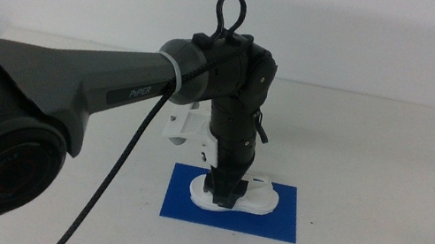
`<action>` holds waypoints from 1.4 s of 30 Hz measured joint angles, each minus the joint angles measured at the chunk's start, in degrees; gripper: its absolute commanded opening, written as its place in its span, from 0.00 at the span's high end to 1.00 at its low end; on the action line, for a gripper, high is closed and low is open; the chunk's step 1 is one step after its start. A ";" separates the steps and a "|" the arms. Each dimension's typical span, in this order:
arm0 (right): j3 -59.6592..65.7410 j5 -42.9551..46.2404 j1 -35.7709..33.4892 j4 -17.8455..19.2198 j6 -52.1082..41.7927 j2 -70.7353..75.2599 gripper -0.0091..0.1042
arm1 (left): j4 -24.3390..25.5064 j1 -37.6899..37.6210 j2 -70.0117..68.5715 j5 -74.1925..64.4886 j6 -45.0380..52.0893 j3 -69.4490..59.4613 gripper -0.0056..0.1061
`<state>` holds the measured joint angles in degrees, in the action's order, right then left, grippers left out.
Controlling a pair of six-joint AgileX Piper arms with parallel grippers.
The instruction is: Use one arm to grab the shoe from the table and place it on the mat.
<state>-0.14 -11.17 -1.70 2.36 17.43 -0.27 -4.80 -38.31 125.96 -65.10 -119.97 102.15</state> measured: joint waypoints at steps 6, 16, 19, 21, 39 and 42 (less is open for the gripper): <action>0.00 0.00 0.00 0.00 0.00 0.00 0.22 | 0.00 0.00 0.03 0.13 0.00 0.00 0.11; 0.00 0.00 0.00 0.00 0.00 0.00 0.22 | 3.60 0.00 -12.00 -3.67 7.76 0.00 0.11; 0.00 0.00 0.00 0.00 0.00 0.00 0.22 | 9.06 0.00 -21.14 -3.79 19.08 -0.75 0.11; 0.00 0.00 0.00 0.00 0.00 0.00 0.22 | 12.43 0.12 -27.77 -3.79 31.31 -3.90 0.11; 0.00 0.00 0.00 0.00 0.00 0.00 0.22 | 10.25 16.46 -82.07 53.34 107.02 -64.51 0.11; 0.00 0.00 0.00 0.00 0.00 0.00 0.22 | 10.83 20.49 -91.23 60.33 107.87 -73.49 0.11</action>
<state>-0.14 -11.17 -1.70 2.36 17.43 -0.27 6.03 -17.81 34.73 -4.78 -12.10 28.65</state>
